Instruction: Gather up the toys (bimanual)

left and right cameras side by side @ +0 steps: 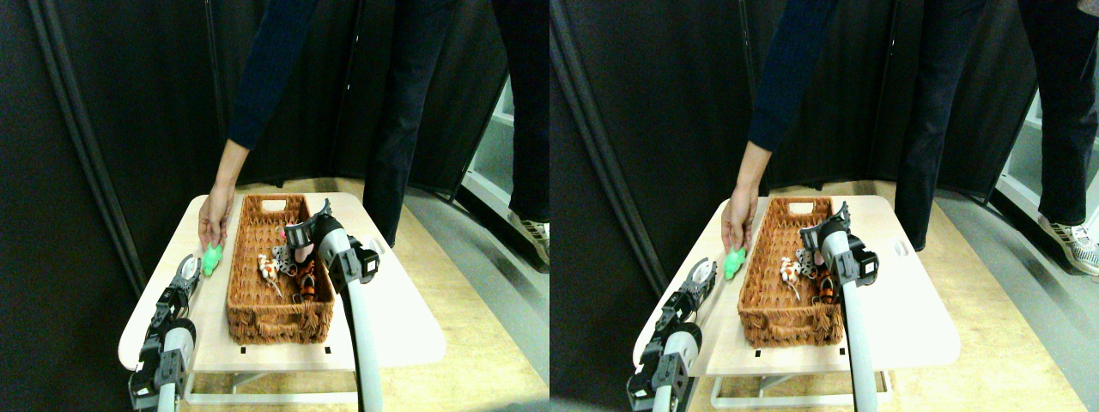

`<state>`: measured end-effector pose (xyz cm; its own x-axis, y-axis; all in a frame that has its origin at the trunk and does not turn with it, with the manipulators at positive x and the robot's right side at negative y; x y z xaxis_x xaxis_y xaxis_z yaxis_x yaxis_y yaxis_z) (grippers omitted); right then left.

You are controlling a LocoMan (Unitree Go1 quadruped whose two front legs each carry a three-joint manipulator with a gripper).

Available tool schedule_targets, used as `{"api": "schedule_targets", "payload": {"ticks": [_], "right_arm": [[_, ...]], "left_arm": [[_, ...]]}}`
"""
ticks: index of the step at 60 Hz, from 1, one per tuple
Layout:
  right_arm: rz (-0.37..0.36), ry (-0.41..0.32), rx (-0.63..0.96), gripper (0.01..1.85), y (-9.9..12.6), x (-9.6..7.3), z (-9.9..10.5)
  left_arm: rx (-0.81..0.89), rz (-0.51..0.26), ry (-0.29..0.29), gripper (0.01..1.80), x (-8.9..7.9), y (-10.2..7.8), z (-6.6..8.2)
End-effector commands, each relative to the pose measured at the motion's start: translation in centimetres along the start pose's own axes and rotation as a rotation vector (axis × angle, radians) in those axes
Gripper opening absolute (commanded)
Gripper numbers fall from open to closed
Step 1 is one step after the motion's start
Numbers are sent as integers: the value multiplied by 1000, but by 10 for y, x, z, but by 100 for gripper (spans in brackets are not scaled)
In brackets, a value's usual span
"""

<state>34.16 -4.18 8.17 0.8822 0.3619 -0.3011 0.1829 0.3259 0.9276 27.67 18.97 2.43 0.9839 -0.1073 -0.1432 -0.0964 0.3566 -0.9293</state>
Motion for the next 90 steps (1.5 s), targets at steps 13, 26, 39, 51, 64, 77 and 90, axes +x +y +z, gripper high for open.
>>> {"api": "schedule_targets", "payload": {"ticks": [13,26,39,51,64,77,90], "right_arm": [[13,-84,18,114,-7,3,18],[26,-154,33,108,-11,1,26],[24,-207,32,102,-21,-6,42],[16,-221,30,103,-32,-10,53],[-11,-303,11,98,-45,-15,63],[-1,-339,-18,96,-62,-34,78],[-29,-387,-18,97,-70,-42,87]], "left_arm": [[16,-26,-13,11,6,-10,0],[68,-14,12,18,13,-11,1],[166,-18,131,48,30,-18,-3],[144,7,186,48,52,-14,-12],[56,44,219,44,67,-1,-22],[13,52,212,43,70,11,-24],[31,91,207,60,69,15,-23]]}}
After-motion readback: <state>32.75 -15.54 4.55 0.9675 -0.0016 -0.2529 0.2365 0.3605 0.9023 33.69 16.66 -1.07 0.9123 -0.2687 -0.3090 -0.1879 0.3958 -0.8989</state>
